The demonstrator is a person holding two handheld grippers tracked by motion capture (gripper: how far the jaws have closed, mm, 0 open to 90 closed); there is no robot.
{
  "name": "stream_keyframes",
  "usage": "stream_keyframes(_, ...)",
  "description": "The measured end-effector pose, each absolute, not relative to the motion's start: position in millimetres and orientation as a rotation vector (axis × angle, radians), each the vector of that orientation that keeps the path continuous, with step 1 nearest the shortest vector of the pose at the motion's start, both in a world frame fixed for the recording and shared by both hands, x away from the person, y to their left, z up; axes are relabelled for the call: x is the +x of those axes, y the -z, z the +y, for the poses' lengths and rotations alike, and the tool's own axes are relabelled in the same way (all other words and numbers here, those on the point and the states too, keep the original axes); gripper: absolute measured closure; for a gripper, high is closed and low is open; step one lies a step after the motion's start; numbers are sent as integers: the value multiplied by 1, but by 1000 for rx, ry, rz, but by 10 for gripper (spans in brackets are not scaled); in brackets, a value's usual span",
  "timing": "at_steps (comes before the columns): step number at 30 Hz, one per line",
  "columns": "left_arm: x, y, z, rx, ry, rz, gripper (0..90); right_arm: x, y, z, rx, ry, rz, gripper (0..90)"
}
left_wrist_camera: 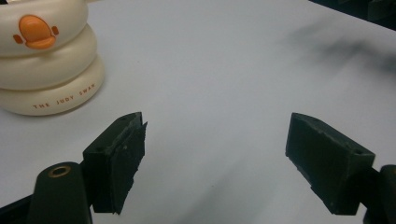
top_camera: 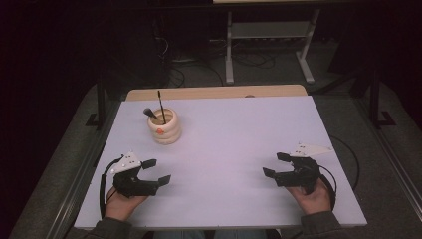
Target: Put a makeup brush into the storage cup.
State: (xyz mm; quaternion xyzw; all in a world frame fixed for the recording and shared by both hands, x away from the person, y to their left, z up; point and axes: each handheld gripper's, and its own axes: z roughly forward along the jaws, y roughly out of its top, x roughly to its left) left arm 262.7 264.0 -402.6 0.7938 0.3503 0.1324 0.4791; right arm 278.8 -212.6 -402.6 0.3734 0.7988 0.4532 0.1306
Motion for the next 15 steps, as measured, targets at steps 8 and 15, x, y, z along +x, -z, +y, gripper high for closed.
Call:
stream_keyframes(8,261,404,270,1920,-328,860,193,279,404,-211,1073,-1327,2327,225)
stream_keyframes(15,261,407,268,1955,-334,847,194,280,406,-210,1060,-1335,2326,226)
